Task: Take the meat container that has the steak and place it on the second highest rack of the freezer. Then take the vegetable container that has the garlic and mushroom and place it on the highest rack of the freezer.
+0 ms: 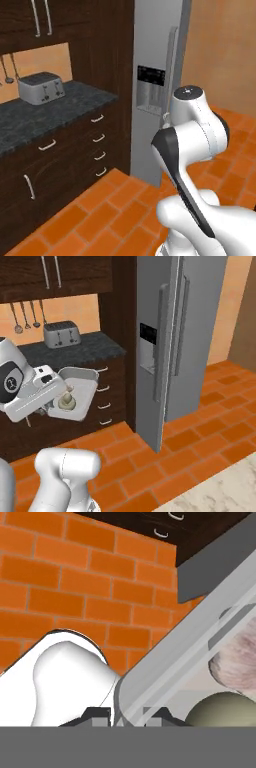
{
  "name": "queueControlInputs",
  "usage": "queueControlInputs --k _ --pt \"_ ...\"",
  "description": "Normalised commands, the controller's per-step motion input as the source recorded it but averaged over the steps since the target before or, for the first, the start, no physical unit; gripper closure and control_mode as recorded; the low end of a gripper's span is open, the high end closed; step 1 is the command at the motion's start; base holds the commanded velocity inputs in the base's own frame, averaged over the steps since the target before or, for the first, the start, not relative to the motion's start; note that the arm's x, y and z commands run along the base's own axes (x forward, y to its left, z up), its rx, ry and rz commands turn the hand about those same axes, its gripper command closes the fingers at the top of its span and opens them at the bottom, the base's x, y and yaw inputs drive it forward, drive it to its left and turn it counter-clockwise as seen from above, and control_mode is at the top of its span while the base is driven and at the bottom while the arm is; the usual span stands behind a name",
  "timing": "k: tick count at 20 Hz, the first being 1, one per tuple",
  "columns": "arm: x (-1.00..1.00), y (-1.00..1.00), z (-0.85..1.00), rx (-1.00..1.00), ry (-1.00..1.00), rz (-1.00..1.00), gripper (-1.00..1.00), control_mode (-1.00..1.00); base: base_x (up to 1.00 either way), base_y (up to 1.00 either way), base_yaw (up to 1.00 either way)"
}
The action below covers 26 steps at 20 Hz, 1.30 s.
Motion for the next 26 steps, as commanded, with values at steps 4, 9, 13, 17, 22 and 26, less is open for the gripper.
queueControlInputs --k 4,9,13,17,22,26 --pt "0.0 0.0 0.0 0.0 0.0 0.0 1.0 1.0 0.54 -0.83 -0.4" --pt "0.0 0.0 0.0 0.0 0.0 0.0 1.0 1.0 0.66 -0.71 -0.41" --pt "0.0 0.0 0.0 0.0 0.0 0.0 1.0 1.0 0.73 -0.52 -0.46" --pt "0.0 0.0 0.0 0.0 0.0 0.0 1.0 1.0 0.91 -0.42 -0.46" --pt "0.0 0.0 0.0 0.0 0.0 0.0 1.0 1.0 1.0 -0.38 -0.4" --pt "0.0 0.0 0.0 0.0 0.0 0.0 1.0 1.0 1.0 -0.19 -0.32"
